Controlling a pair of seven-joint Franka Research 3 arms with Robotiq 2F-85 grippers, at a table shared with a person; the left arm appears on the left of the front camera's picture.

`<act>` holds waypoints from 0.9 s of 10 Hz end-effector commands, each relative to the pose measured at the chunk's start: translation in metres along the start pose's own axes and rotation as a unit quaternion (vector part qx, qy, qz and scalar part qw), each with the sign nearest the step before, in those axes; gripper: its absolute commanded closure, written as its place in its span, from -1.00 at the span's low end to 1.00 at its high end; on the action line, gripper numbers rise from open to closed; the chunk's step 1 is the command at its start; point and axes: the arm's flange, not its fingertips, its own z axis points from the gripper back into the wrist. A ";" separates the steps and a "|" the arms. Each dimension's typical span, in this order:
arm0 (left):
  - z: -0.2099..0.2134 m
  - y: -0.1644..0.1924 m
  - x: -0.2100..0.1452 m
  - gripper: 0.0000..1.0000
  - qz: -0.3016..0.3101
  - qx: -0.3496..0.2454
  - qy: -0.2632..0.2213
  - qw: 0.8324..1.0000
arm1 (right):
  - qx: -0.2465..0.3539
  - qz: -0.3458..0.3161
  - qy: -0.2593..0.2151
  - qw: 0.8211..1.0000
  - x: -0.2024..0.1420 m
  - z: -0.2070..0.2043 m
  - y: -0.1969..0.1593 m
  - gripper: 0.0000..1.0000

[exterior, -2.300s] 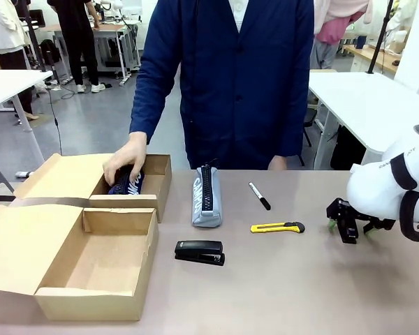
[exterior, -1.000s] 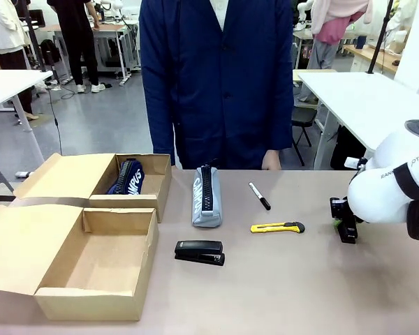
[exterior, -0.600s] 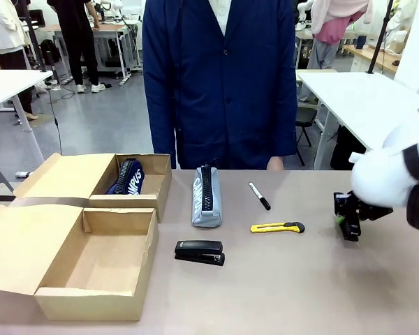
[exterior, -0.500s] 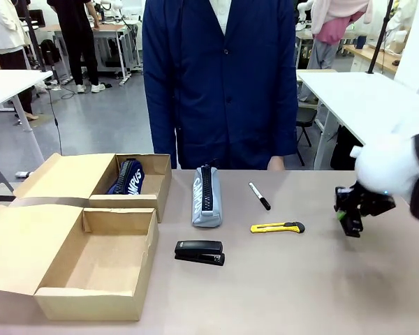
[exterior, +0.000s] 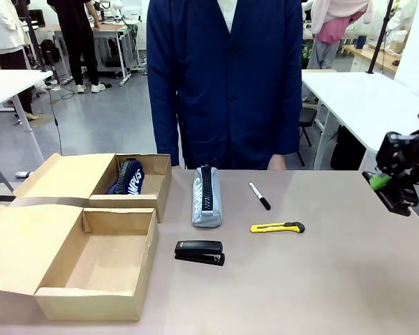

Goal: Place items inside the box.
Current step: Pick up a Pencil pouch or Stapler and place it inside the Mailer Box closest to the robot.

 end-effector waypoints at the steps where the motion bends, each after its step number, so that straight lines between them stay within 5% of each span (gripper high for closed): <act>1: 0.000 -0.001 0.000 -1.00 -0.011 -0.013 -0.008 1.000 | 0.020 0.001 -0.030 0.999 -0.076 -0.055 0.002 1.00; 2: 0.000 -0.001 0.000 -1.00 -0.011 -0.013 -0.008 1.000 | 0.001 0.041 -0.047 0.998 -0.083 -0.062 0.002 1.00; 3: 0.000 -0.001 0.000 -1.00 -0.011 -0.013 -0.008 1.000 | 0.005 0.002 -0.015 1.000 -0.015 0.007 0.021 1.00; 5: 0.000 -0.001 0.000 -1.00 -0.011 -0.013 -0.008 1.000 | 0.005 0.002 -0.015 1.000 -0.015 0.007 0.021 1.00; 6: 0.000 -0.001 0.000 -1.00 -0.011 -0.013 -0.008 1.000 | -0.002 0.015 -0.022 1.000 -0.025 0.006 0.034 0.28; 9: 0.000 -0.001 0.000 -1.00 -0.011 -0.013 -0.008 1.000 | -0.024 -0.001 -0.025 0.999 -0.056 -0.014 0.085 0.28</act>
